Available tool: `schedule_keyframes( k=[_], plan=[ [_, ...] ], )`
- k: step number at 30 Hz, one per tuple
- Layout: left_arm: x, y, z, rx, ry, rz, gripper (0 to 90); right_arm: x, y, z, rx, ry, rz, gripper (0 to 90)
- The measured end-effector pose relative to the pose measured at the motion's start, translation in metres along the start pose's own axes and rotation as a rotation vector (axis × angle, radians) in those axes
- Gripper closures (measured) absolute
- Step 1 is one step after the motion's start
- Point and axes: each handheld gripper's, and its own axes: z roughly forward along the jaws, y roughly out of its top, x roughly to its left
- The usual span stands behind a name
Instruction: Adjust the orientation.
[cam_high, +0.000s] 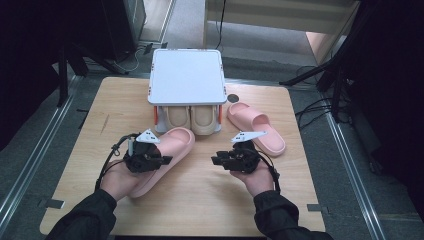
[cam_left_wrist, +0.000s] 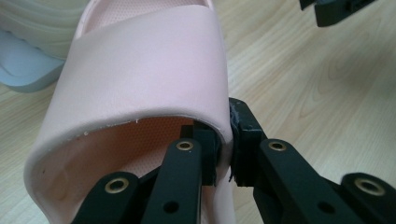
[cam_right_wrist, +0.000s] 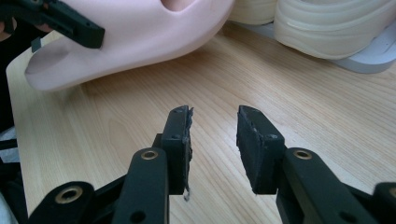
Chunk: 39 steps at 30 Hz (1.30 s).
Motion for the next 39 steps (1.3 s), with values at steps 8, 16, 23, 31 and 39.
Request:
schedule_keyframes(
  k=[8,16,23,31,39],
  plan=[
    [-0.012,-0.011,0.026,0.062,-0.045,0.035,81.9,0.005,-0.001,0.004,0.011,0.006,-0.014,65.3],
    [-0.013,-0.014,0.027,0.086,-0.090,0.073,66.0,0.007,-0.004,0.008,0.012,0.010,-0.008,65.2],
    [-0.005,-0.014,-0.007,0.052,-0.099,0.079,71.0,0.012,-0.006,0.017,0.025,0.025,-0.009,71.0],
    [0.041,-0.025,-0.027,-0.013,-0.001,-0.018,78.8,0.019,-0.006,0.033,0.056,0.043,0.006,81.1],
    [0.068,-0.035,0.005,0.072,0.003,-0.099,77.5,0.025,-0.004,0.058,0.101,0.060,-0.016,83.1]
  ],
)
